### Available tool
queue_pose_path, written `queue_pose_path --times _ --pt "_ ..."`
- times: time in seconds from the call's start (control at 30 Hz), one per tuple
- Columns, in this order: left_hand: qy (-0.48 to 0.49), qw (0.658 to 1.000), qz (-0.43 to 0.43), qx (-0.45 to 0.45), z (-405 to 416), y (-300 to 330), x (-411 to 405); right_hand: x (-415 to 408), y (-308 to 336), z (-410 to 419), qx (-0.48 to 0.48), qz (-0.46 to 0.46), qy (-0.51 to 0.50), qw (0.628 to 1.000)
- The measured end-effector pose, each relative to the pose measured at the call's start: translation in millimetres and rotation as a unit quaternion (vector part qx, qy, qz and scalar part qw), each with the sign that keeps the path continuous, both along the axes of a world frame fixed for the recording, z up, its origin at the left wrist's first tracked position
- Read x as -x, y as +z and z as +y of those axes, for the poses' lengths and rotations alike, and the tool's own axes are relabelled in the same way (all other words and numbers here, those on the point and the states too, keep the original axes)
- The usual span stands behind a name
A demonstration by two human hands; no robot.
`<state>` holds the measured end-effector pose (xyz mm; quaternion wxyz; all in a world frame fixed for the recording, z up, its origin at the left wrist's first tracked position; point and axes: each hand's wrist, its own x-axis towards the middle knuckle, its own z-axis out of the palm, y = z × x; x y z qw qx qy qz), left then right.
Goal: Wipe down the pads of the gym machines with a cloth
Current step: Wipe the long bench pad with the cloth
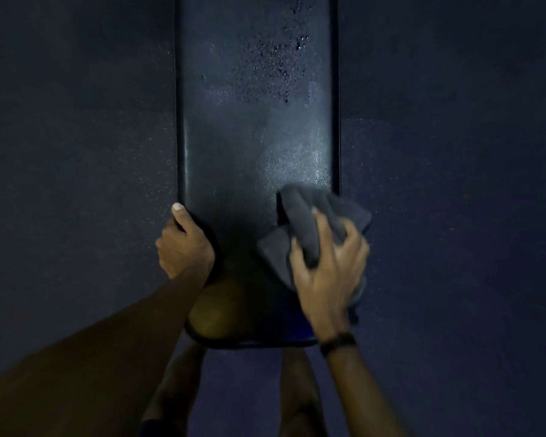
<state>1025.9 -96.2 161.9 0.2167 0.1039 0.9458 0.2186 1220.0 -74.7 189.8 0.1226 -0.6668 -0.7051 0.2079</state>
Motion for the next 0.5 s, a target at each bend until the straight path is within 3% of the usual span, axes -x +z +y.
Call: queue_pose_path --times 0.1,0.2,0.37,0.5 --pt "-0.007 1.000 0.004 0.006 1 1 0 -27 6 -70 0.032 0.025 -0.041 0.998" --pt "-0.004 1.000 -0.002 0.007 0 0 0 -37 2 -83 0.016 0.044 -0.024 0.999" --pt "-0.006 1.000 -0.011 0.007 2 1 0 -13 -2 -9 0.047 0.097 -0.110 0.988" --pt "-0.002 1.000 -0.005 0.007 1 0 1 9 -12 80 0.033 0.153 -0.103 0.982"
